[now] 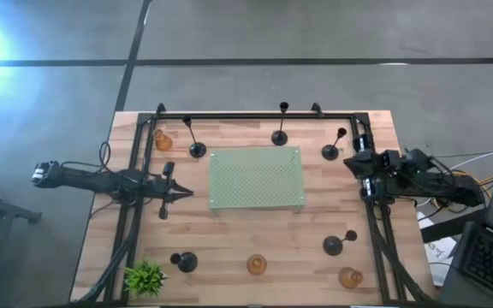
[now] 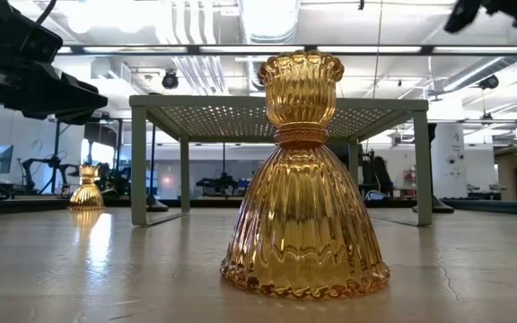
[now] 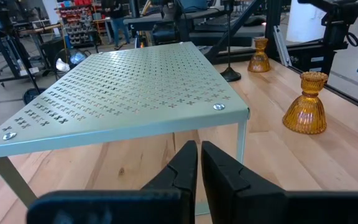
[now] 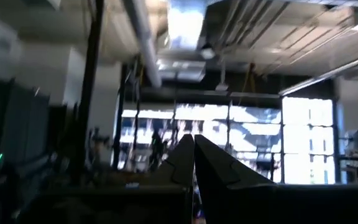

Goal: Pick & Place candle stick holders
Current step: Put the black candle holder on the shelf

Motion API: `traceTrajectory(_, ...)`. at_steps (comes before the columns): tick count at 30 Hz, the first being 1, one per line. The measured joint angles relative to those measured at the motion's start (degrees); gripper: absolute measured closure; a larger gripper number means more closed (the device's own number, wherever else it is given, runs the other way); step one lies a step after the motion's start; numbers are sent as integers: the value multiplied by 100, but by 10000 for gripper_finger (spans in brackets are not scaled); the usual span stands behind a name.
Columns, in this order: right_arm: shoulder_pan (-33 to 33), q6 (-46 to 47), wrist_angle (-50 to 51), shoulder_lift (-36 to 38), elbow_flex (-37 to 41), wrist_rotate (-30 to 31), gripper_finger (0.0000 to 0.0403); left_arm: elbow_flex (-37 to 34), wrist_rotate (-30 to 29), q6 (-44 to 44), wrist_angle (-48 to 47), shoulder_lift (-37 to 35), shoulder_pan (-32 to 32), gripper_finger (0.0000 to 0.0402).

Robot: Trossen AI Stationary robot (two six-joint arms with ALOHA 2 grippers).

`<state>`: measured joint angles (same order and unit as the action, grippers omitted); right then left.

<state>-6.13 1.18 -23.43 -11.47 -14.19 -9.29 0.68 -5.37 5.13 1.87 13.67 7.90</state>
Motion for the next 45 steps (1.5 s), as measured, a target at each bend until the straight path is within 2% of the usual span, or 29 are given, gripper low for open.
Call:
traceTrajectory(3,0,-34,1017,-744,-804,5,394,0,-2,0,-2,0,0,374)
traceTrajectory(7,-4,-197,2141,-1869,-1629,553,394,1,-2,0,0,-2,0,374)
traceTrajectory(13,-248,-622,2160,-3596,-2204,1894,394,1,-1,0,-2,-2,0,374)
traceTrajectory(15,-529,-620,2158,-4042,-2381,1957,394,1,-2,0,-2,0,0,374)
traceTrajectory(18,-1093,-586,2152,-4572,-2646,1701,394,1,-1,0,-3,-1,0,374)
traceTrajectory(22,-2042,-425,2149,-5100,-2921,863,377,2,2,0,-13,-2,0,374)
traceTrajectory(26,-2994,-336,2128,-5590,-3127,-3,338,5,3,0,-20,-2,1,374)
traceTrajectory(29,-3405,-518,2136,-5929,-3248,-543,302,5,3,0,-20,-2,0,374)
traceTrajectory(32,-3567,-920,2156,-6220,-3322,-802,266,5,1,0,-20,0,2,374)
traceTrajectory(38,-3595,-1326,2156,-6614,-3409,-834,206,5,1,0,-20,-2,0,374)
traceTrajectory(45,-3610,-1512,2116,-6845,-3458,-715,166,5,0,0,-20,-2,0,374)
